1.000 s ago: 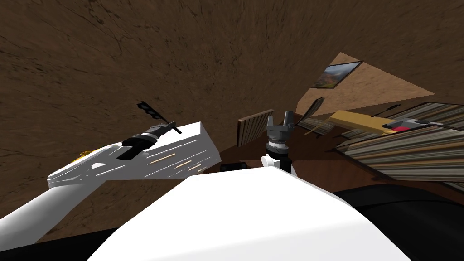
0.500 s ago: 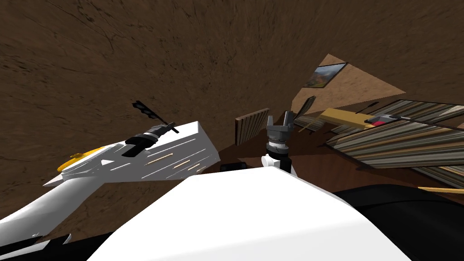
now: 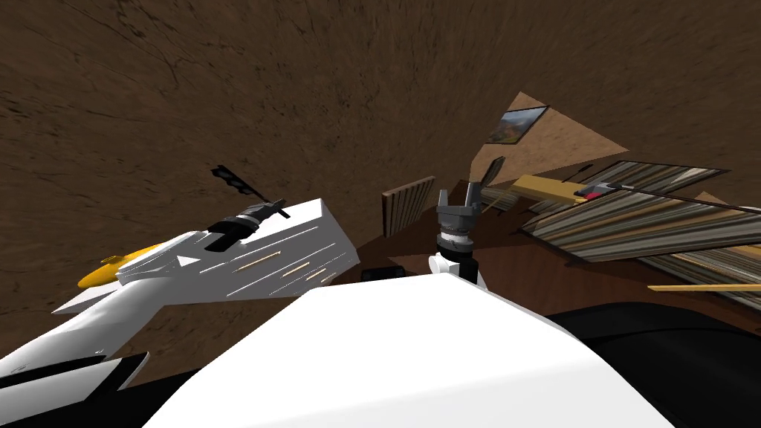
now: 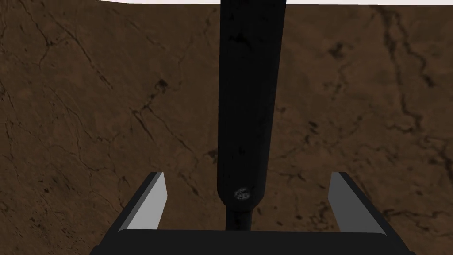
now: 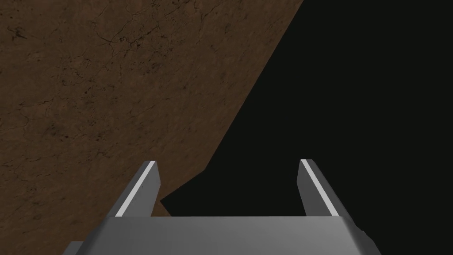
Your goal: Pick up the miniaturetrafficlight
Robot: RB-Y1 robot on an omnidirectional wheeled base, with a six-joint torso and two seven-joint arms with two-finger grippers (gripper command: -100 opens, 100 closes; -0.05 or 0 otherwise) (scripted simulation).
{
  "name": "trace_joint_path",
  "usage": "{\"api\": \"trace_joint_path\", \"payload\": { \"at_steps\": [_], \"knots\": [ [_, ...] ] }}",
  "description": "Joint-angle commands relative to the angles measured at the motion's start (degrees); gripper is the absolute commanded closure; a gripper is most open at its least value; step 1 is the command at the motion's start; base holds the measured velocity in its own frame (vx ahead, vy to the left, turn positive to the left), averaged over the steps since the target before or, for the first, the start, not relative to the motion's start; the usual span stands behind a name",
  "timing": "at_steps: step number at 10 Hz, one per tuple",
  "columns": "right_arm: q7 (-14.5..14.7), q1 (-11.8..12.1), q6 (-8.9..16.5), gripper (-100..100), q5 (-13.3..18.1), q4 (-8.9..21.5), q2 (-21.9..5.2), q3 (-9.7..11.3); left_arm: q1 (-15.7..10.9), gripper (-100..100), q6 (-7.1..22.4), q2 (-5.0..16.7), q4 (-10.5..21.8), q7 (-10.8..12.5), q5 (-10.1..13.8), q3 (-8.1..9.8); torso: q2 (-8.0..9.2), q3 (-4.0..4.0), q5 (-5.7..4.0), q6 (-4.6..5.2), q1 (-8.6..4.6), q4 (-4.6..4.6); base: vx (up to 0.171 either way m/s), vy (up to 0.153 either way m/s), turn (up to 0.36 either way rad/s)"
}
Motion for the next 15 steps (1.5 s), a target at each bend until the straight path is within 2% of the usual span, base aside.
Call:
{"api": "trace_joint_path", "payload": {
  "at_steps": [1,2,3,4,6,8,9,10,11,13,14,15],
  "knots": [
    [0.00,0.00,0.00,0,0.00,0.00,0.00,0.00,-2.44,-100,0.01,0.16,2.86,0.12,0.05,-0.30,0.00,0.00,0.00,0.00,0.00,0.00,-0.015,-0.025,0.045],
    [0.00,0.00,0.00,0,0.00,0.00,0.00,0.00,-2.44,-100,0.01,0.16,4.98,0.12,0.05,-0.30,-0.17,-0.10,0.00,0.01,0.01,-0.04,0.013,-0.010,0.003],
    [0.00,0.01,0.00,0,0.00,0.00,0.00,0.00,-5.90,-100,-2.94,0.50,7.24,0.40,-0.80,-3.79,-0.29,-0.17,0.01,0.01,0.07,-0.07,-0.080,-0.023,-0.293],
    [0.00,-0.01,0.00,0,0.00,0.00,0.00,0.01,-7.05,-100,-2.94,0.50,8.42,0.40,-0.80,-4.89,-0.11,-0.09,0.01,0.13,0.00,-0.06,-0.136,-0.019,-0.160],
    [0.00,0.00,0.00,0,0.00,0.00,0.00,0.00,-10.10,-100,-2.94,0.50,12.02,0.40,-0.80,-4.89,0.02,0.01,0.00,0.00,0.01,0.01,-0.053,-0.024,0.021],
    [0.00,0.01,0.00,0,0.00,0.00,0.00,0.00,-10.10,-100,-2.94,0.50,15.48,0.40,-0.80,-4.89,-0.26,-0.15,0.02,0.00,0.09,-0.06,0.010,-0.004,0.001],
    [0.00,0.01,0.00,0,0.00,0.00,0.00,0.00,-13.69,-100,-5.89,0.84,18.28,0.68,-1.65,-8.16,-0.32,-0.19,0.03,0.00,0.12,-0.08,-0.092,-0.050,-0.243],
    [0.00,-0.01,0.00,0,0.00,0.00,0.00,0.01,-15.23,-100,-5.89,0.84,20.08,0.68,-1.65,-9.48,-0.08,-0.08,0.00,0.10,-0.06,-0.05,-0.135,-0.045,-0.174],
    [0.00,-0.01,0.00,0,0.00,0.00,0.00,0.00,-17.09,-100,-5.89,0.84,21.70,0.68,-1.65,-9.48,0.07,0.02,-0.02,0.08,-0.08,0.00,-0.080,-0.016,-0.012],
    [0.00,0.01,0.00,0,0.00,0.00,0.00,0.00,-17.76,-100,-5.89,0.84,25.38,0.68,-1.65,-9.48,-0.19,-0.11,0.02,0.04,0.07,-0.05,-0.009,-0.001,0.012],
    [0.00,0.01,0.00,0,0.00,0.00,-0.01,0.00,-21.24,-100,-8.84,1.18,27.75,0.97,-2.50,-12.98,-0.30,-0.18,0.03,0.04,0.11,-0.08,-0.092,-0.044,-0.310],
    [0.00,-0.01,0.00,0,0.00,0.00,0.00,0.01,-22.88,-100,-8.84,1.18,29.58,0.97,-2.50,-14.06,-0.12,-0.11,0.01,0.18,-0.07,-0.07,-0.123,-0.051,-0.169]
  ]
}}
